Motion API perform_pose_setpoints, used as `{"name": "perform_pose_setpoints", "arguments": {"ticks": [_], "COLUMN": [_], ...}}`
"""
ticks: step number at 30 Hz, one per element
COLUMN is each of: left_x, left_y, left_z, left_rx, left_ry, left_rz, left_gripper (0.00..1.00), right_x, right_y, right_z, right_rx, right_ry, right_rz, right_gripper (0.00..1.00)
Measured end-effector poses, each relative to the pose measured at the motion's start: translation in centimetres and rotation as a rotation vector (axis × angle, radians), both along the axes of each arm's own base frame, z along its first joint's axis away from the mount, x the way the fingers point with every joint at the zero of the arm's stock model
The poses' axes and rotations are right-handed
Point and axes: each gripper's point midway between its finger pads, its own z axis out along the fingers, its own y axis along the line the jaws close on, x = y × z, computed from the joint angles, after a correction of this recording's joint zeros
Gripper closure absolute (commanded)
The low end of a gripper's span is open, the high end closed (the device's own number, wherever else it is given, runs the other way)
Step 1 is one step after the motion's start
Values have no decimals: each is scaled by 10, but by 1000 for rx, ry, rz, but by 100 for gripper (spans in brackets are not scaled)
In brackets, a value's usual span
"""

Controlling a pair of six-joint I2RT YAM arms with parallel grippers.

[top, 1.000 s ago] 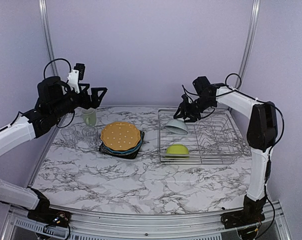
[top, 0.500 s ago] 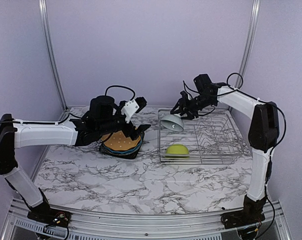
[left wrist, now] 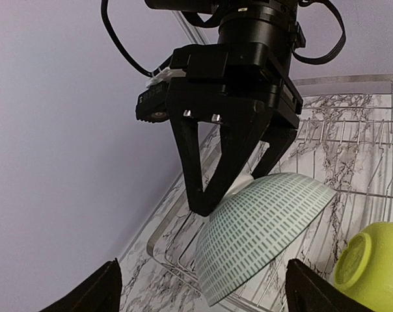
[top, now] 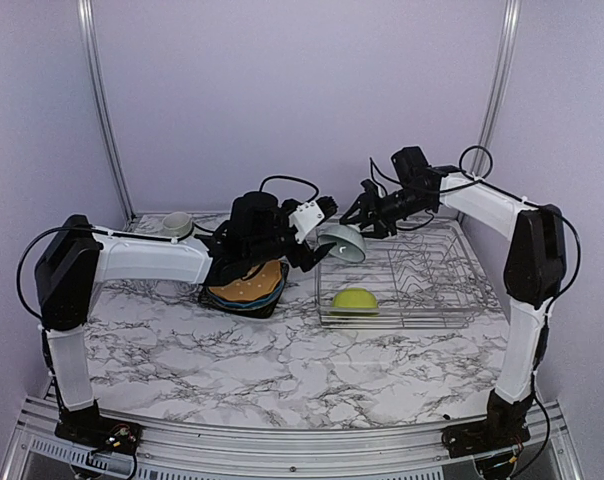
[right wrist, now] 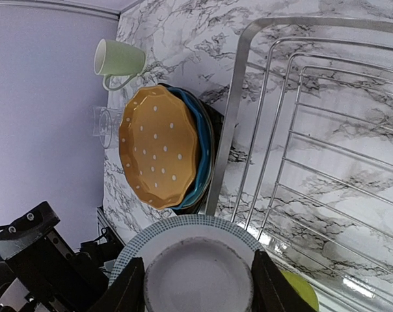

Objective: Unload the mixed dishes from the dish rack
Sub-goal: Pass from the right arm to the left

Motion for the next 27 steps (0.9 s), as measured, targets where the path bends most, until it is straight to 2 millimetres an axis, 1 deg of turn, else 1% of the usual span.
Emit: {"name": "perform_pose_setpoints", "arguments": {"ticks": [3,7,10,15,18,22,24,27], "left_x": [6,13,15,17,15,10,10,10], "left_y": [-9,-12,-13,-13,-15,-19,-19,-19], "left_z": [-1,-4,-8,-15,-17,-18,-17,-17], "left_rx": [2,8,18,30,33,41,54,56], "left_ry": [-13,-26,-30,-30,-28,-33,-48,-43], "left_rz": [5,27,42,53,46,29,36,40], "left_gripper": [17,24,34,56,69,91,100,100], "right_x": [-3,-8,-13,-17,-19,-20,-22,-28], "right_y": [1,2,3,5,6,8,7,6], "right_z": [-1,-2,-1,-2,-2,-2,-4,-8], "right_rx": [14,29,44,69,88,113,123,144], "right_ry": [14,25,37,54,63,74,121,163], "right_rz": [6,16,23,28,32,36,11,8], "right_gripper": [76,76,76,76,76,71,66,54]}}
